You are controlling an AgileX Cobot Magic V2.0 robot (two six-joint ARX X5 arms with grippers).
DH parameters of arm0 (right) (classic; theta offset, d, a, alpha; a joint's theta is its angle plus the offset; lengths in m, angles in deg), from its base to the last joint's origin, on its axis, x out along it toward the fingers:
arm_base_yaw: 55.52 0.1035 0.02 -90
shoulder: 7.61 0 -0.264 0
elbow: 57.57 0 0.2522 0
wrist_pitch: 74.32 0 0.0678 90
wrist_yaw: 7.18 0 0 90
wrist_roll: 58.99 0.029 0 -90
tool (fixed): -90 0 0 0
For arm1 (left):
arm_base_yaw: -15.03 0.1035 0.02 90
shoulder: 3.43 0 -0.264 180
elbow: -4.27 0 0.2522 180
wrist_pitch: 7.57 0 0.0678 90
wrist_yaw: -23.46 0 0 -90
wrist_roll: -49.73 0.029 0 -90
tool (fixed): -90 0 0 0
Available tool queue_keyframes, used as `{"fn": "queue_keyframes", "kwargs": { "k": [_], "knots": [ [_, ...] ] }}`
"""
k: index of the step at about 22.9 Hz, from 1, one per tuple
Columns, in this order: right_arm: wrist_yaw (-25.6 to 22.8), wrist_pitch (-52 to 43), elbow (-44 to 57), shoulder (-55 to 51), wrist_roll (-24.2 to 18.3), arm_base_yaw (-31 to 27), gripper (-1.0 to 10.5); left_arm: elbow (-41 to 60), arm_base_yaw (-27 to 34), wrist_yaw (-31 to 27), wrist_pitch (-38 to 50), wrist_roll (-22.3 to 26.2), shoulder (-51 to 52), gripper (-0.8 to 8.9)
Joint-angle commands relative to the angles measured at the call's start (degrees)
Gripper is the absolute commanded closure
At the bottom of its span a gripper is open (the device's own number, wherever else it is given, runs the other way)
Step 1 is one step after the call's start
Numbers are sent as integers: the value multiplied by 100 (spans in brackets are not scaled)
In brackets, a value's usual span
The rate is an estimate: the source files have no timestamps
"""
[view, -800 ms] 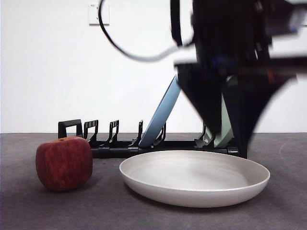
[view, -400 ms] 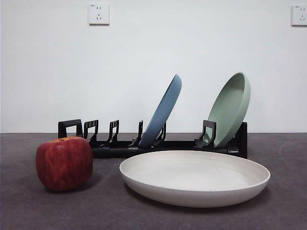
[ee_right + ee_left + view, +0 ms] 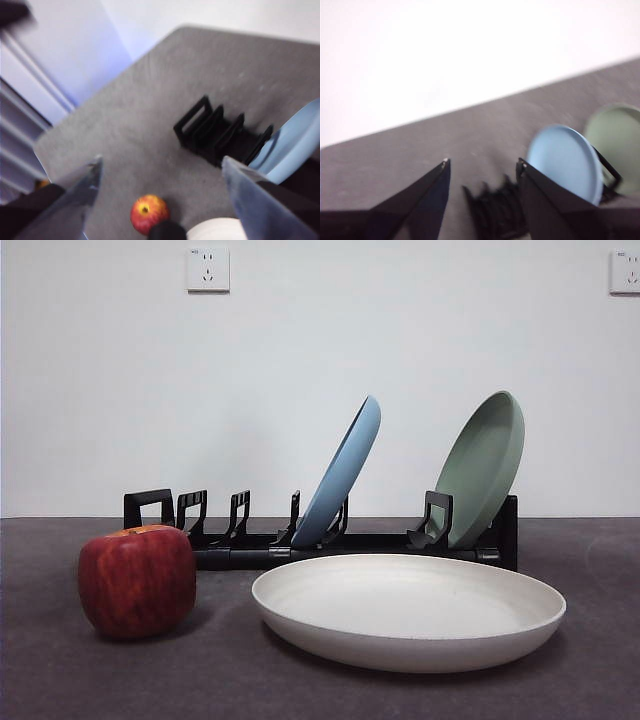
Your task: Take the yellow plate from the plate rack,put the plate on the table,take the apple from the table,put the apple in the plate
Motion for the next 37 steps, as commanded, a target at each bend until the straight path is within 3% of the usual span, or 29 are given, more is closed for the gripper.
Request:
{"fn": "queue_keyframes", "kwargs": {
  "k": [1, 9, 14, 17, 31, 32, 35, 37],
  "knots": [
    [-409, -96, -26, 380, -267, 570, 467, 17, 254, 13, -13, 192, 313, 592],
    [-1211, -229, -28, 1537, -533, 1558, 469, 17, 479, -155, -387, 225, 1012, 592],
    [-1204, -498, -28, 2446, -697, 1939, 463, 17, 483, -286, -920, 223, 1239, 593],
    [-1215, -772, -28, 2916, -793, 2144, 401, 17, 481, -286, -1185, 205, 1244, 593],
    [-1366, -1169, -28, 4378, -960, 2284, 417, 17, 481, -280, -1666, 157, 1244, 593],
    [-1412, -1169, -28, 4446, -955, 2284, 473, 17, 481, -280, -1674, 160, 1244, 593],
    [-1633, -1139, -28, 4533, -938, 2284, 962, 17, 481, -280, -1764, 160, 1244, 593],
    [-1635, -1145, -28, 4533, -938, 2286, 958, 17, 481, -280, -1836, 162, 1244, 593]
  ]
}}
